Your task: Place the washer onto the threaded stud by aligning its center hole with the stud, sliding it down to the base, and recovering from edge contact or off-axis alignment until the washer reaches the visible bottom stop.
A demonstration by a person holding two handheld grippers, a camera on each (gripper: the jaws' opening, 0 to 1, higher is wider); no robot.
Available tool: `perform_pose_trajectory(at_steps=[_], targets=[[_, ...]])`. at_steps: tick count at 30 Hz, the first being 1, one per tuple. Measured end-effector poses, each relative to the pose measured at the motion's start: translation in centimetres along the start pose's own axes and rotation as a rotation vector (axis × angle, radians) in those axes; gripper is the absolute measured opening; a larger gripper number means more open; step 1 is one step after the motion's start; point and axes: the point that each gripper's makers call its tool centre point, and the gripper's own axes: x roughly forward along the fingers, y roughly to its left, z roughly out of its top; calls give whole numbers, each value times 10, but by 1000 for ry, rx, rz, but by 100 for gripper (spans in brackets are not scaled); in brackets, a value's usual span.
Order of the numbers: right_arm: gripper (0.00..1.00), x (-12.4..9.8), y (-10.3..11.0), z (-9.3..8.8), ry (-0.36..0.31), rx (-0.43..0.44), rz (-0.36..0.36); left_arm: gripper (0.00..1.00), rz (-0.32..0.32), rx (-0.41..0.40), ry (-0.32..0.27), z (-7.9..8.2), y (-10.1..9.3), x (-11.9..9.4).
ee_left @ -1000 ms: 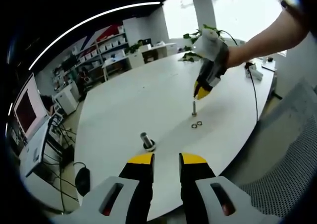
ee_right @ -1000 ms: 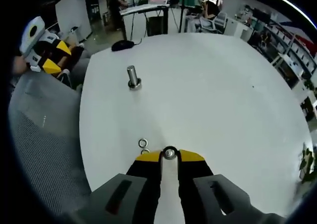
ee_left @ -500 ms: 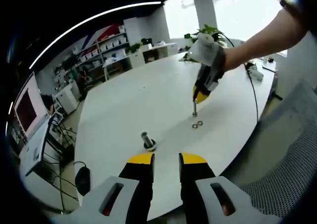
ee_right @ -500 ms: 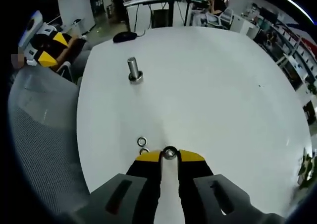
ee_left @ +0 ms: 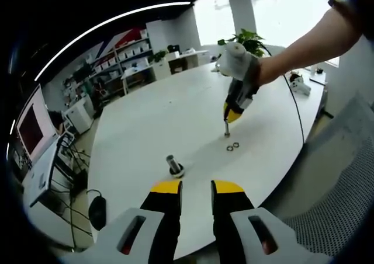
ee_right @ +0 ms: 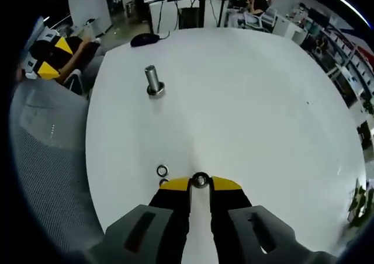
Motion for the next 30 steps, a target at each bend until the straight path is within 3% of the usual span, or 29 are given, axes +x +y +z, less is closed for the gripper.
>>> perform_pose_trajectory(at_steps=[1,3,18,22,30], targets=[[13,3,2,-7,48,-38,3,17,0,1,0,0,0,0],[13,10,2,-8,52,-94,-12,17,0,1,0,0,0,0],[13,37,5,-22,94,-2,31,17,1,0,6,-1,1,0],[13,41,10,-24,127,-39,28,17,2,-4,6,-2,1,0],[14,41,8,-22,114,-53,20,17,1,-4,14,-3,1,1]])
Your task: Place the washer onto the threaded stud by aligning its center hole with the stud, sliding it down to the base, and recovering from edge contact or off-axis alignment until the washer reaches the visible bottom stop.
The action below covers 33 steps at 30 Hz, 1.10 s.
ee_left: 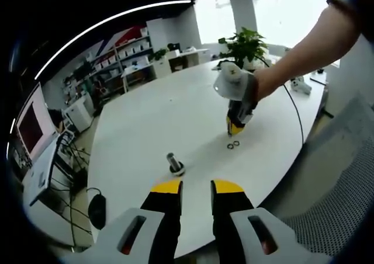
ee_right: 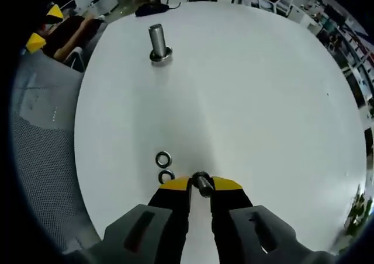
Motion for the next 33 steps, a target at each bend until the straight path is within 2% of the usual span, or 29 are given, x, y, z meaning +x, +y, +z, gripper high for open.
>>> perform_pose_trajectory(at_steps=[1,3,4,5,6,12,15,21,25,33], targets=[[15,0,0,0,1,0,-1,17,1,0,0,0,0,0],[15,6,5,-19,86,0,33,17,2,-2,0,0,1,0],[14,4,5,-12,35,-14,30,17,2,-3,0,0,1,0],[15,4,2,-7,-9,14,10,17,2,-3,2,-1,0,0],[15,2,2,-9,-7,48,17,17,1,-3,4,-1,0,0],[16,-2,3,-19,9,29,16,17,1,-1,7,-1,0,0],[16,-5,0,-21,-10,69,16,17,0,2,9,-2,0,0],[16,-9,5,-26,-25,92,29,17,-6,7,14,-3,-2,1],[17,-12,14,-18,-77,142,51,17,-8,11,19,-3,-3,1],[18,2,36,-12,-73,75,80,17,-5,8,27,-6,-1,2]])
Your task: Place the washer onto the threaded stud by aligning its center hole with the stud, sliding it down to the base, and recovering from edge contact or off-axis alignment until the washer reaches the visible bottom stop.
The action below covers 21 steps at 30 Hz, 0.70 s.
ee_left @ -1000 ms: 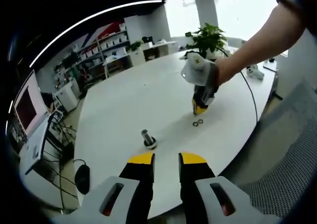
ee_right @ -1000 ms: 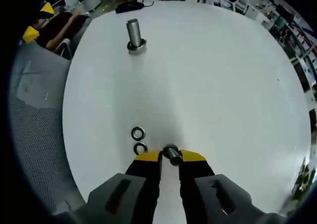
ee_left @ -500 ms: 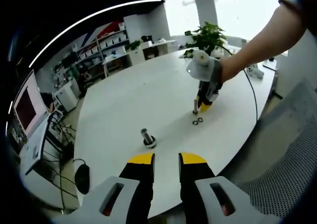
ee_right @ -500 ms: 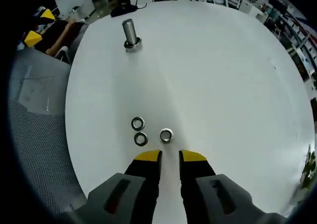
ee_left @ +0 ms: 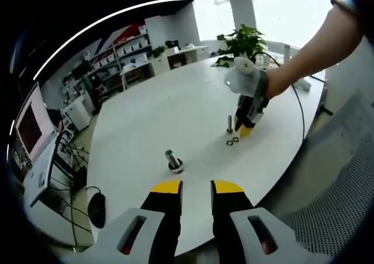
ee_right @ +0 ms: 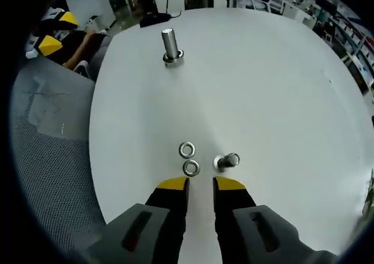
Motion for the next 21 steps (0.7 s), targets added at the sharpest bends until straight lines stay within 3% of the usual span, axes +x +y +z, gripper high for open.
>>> perform_pose_trajectory(at_steps=[7,11,16,21], targets=[[20,5,1,11,-22,32,-3,17,10,-7,2,-1,2,-1],[17,5,1,10,3,-78,-29,17,14,-8,2,-1,3,-1],[12,5,8,7,4,-121,-16,17,16,-9,-1,0,3,-1],[12,1,8,1,-9,-60,12,17,15,-9,-1,0,4,0]])
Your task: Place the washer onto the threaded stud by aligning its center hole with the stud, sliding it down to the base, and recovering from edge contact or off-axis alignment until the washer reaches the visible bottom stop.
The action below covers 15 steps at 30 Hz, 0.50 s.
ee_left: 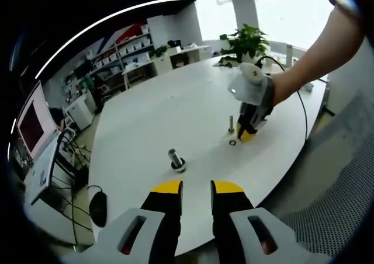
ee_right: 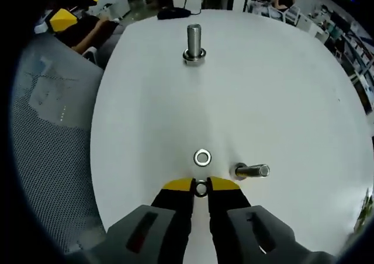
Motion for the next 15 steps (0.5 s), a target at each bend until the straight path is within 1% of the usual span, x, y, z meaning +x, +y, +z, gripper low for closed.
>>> perform_pose_trajectory(at_steps=[3,6,8,11,12,13,15], targets=[[16,-2,1,-3,9,-5,8,17,-2,2,3,0,0,0],[18,-4,2,-10,32,-50,12,17,-3,3,1,0,-1,0],[19,-4,2,-10,30,-52,16,17,-4,1,1,0,-1,0],[17,-4,0,-9,32,-48,1,17,-7,1,2,0,-1,1],[17,-4,-1,-10,44,-111,-4,17,-8,3,2,0,-1,1],[16,-3,0,-9,43,-122,-2,17,-8,4,3,0,-2,1],[16,-2,1,-8,50,-117,-1,17,-8,3,2,0,-2,1]])
